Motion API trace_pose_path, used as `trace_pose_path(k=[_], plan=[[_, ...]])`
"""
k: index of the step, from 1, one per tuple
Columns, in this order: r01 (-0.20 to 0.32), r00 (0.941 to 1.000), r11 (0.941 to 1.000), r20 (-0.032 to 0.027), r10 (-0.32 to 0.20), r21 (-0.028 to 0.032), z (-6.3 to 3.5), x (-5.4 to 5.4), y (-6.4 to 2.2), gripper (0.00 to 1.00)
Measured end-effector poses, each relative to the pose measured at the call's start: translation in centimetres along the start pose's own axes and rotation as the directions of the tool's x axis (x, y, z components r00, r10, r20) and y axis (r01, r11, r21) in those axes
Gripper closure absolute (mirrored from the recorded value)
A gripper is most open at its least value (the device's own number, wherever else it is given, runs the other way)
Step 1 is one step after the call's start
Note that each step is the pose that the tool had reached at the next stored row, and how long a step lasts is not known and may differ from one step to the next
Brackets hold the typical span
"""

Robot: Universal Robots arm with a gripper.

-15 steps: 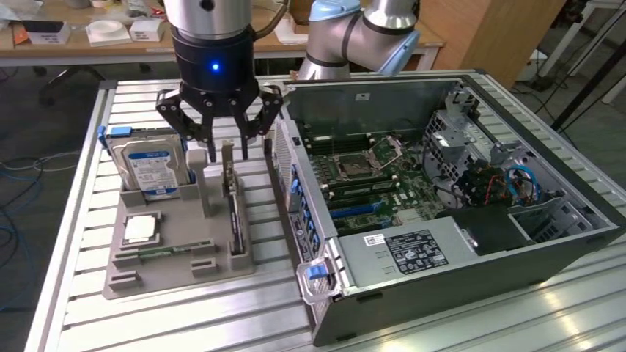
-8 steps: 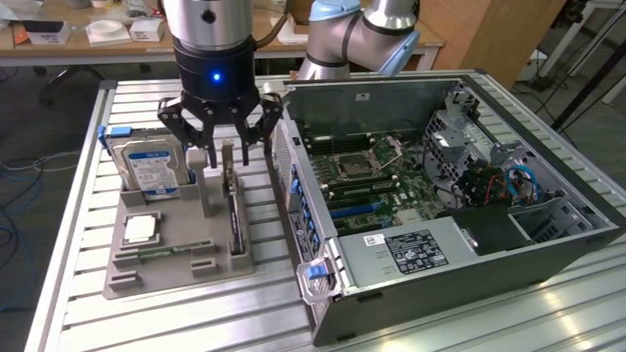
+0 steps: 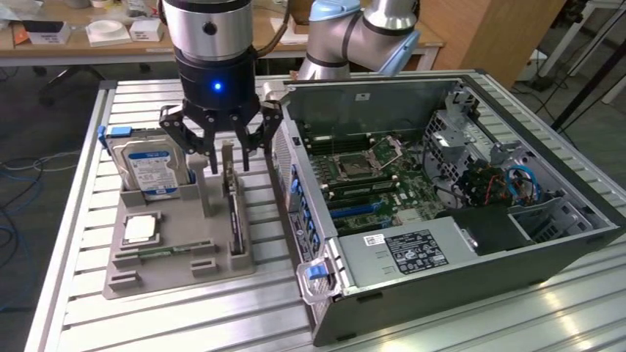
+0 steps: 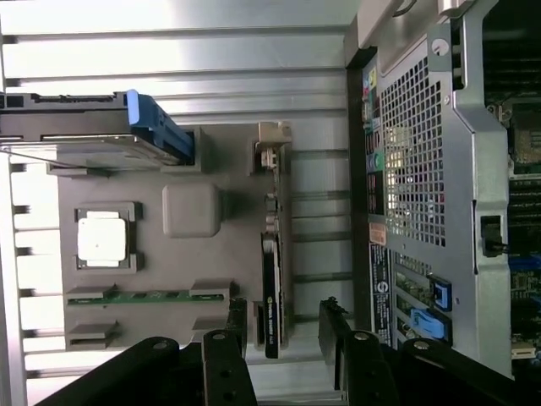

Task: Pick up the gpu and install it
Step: 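Pick up the gpu and move the gpu toward the slot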

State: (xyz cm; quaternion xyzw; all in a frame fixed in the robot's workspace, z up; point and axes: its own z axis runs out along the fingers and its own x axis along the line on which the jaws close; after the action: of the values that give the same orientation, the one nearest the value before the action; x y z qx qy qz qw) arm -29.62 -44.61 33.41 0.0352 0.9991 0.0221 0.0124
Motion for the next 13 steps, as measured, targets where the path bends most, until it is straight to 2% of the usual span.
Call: trace_pose_path(k=[13], plan=[[0.0,1.0,1.0,-0.0001,0.0,0.0001,1.47,0.0,-0.62,0.53]])
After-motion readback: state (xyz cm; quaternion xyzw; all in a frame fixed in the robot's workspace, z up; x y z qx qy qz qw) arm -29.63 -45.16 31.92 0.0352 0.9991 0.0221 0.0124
